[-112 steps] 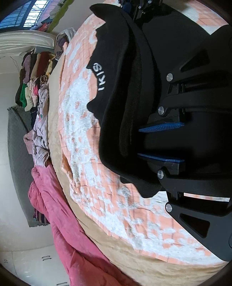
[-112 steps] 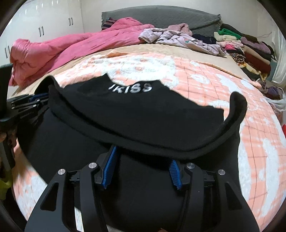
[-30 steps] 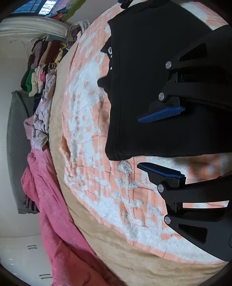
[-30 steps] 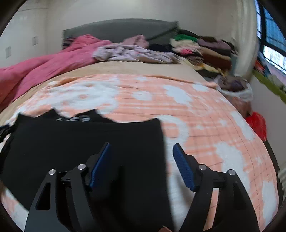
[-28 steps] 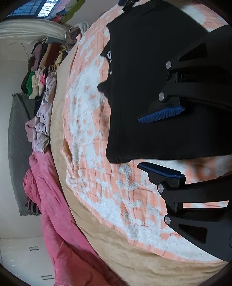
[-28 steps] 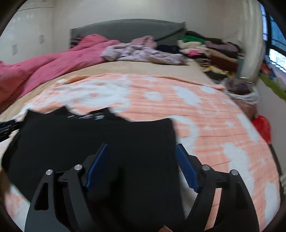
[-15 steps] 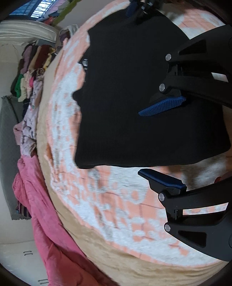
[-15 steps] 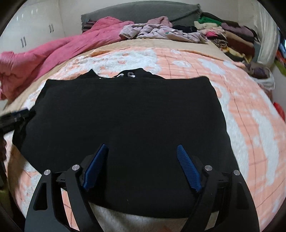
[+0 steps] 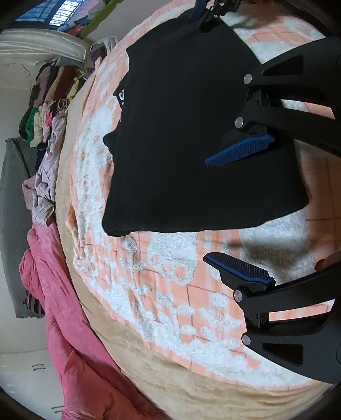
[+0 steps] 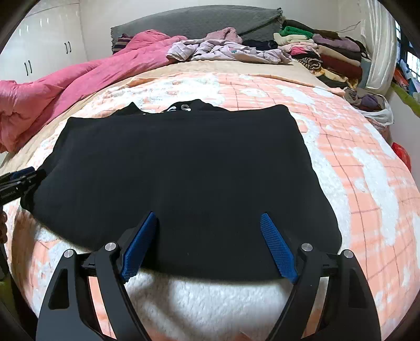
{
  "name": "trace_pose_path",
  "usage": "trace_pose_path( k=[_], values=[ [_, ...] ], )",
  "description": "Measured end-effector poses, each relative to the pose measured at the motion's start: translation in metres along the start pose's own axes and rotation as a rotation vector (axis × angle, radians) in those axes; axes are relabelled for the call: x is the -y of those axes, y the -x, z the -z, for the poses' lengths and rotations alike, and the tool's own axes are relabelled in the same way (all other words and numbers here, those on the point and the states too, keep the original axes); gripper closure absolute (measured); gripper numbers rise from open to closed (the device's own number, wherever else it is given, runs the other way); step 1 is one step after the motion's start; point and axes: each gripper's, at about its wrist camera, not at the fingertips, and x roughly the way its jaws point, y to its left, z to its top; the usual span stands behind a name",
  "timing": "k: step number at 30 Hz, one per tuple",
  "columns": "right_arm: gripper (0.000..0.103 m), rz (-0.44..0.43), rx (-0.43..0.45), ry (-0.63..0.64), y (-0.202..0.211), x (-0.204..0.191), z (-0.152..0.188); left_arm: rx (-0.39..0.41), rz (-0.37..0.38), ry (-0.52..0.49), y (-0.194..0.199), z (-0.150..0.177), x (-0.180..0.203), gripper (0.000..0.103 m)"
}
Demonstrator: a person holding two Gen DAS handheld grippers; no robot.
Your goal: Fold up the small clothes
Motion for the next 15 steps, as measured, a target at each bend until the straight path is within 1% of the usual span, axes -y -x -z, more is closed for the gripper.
trace_pose_path(
  k=[2, 3, 4, 6, 8, 10, 12, 15],
  values=[
    [0.015, 0.026, 0.01, 0.012, 0.005, -0.005, 0.002, 0.0, 0.01, 0.007, 0.004, -0.001, -0.003, 0.042],
    [0.015, 0.034, 0.014, 0.022, 0.006, -0.008, 0.003, -0.001, 0.015, 0.008, 0.004, -0.001, -0.003, 0.041],
    [0.015, 0.04, 0.019, 0.03, 0.008, -0.01, 0.004, -0.002, 0.023, 0.01, 0.006, -0.001, -0.004, 0.037],
    [0.011, 0.044, 0.027, 0.044, 0.012, -0.016, 0.005, -0.005, 0.032, 0.015, 0.008, -0.002, -0.006, 0.036],
    [0.01, 0.04, 0.04, 0.063, 0.016, -0.025, 0.004, -0.003, 0.043, 0.021, 0.012, -0.003, -0.008, 0.035],
    [0.009, 0.041, 0.051, 0.091, 0.02, -0.035, 0.005, 0.0, 0.042, 0.028, 0.015, -0.004, -0.01, 0.027],
    [0.008, 0.043, 0.065, 0.116, 0.024, -0.045, 0.005, 0.007, 0.044, 0.037, 0.02, -0.005, -0.013, 0.024],
    [0.007, 0.042, 0.085, 0.167, 0.031, -0.063, 0.005, 0.008, 0.053, 0.04, 0.024, -0.006, -0.016, 0.023]
  ],
)
